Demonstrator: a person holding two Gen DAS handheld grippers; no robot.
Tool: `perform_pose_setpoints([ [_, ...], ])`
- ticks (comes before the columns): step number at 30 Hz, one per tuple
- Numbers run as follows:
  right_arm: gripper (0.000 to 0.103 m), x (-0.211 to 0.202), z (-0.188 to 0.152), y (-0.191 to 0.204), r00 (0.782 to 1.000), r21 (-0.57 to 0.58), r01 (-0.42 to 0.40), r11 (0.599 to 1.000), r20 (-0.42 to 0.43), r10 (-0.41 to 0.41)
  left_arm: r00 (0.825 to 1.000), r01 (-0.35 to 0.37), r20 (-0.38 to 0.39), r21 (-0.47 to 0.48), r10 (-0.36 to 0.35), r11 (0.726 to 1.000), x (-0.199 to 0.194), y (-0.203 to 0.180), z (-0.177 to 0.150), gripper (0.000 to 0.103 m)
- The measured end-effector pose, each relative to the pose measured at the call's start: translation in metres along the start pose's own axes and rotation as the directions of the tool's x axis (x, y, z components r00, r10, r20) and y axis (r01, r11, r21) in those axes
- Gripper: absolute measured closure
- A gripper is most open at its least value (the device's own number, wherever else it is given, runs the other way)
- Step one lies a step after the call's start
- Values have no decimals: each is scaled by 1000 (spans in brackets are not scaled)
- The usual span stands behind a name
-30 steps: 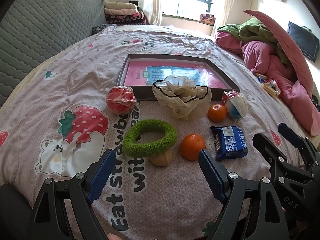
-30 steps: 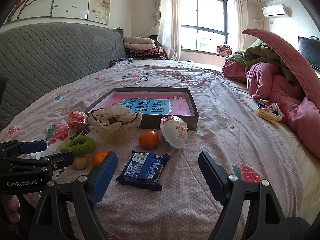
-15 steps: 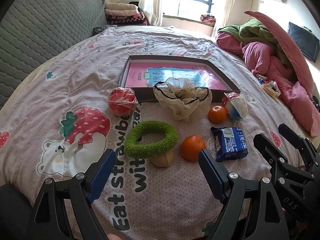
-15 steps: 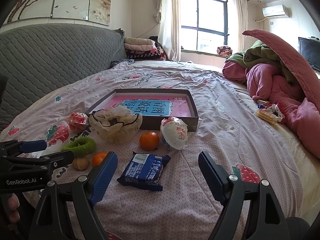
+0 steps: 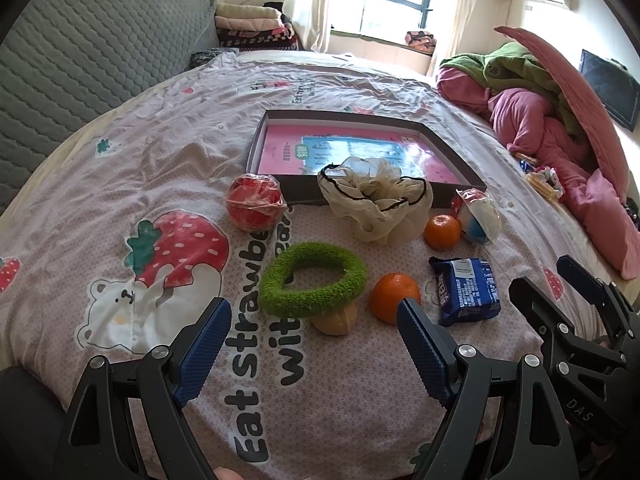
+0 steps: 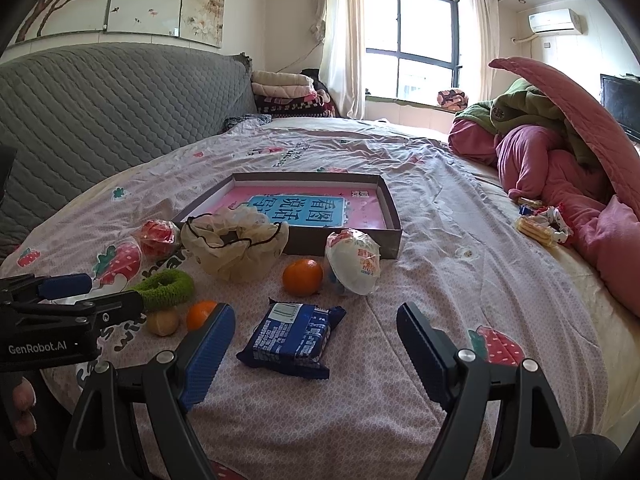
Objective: Organize objects
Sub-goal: 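Move the left tool toward the green fuzzy ring while the right tool approaches the blue snack packet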
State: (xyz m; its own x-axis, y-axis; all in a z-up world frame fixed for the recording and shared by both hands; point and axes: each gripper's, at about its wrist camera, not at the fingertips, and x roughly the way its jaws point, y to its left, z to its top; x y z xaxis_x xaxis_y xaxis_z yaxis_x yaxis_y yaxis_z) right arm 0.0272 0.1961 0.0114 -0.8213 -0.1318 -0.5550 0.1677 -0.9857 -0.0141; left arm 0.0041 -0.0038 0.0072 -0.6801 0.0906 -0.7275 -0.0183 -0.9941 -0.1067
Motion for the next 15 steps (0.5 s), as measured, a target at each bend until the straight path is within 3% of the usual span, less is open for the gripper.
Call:
perform_pose_setpoints([
  [15, 20, 16, -9, 1, 995, 0, -29, 1000, -90, 29, 1000, -9, -22, 16, 9, 1000, 12, 3, -4, 18],
])
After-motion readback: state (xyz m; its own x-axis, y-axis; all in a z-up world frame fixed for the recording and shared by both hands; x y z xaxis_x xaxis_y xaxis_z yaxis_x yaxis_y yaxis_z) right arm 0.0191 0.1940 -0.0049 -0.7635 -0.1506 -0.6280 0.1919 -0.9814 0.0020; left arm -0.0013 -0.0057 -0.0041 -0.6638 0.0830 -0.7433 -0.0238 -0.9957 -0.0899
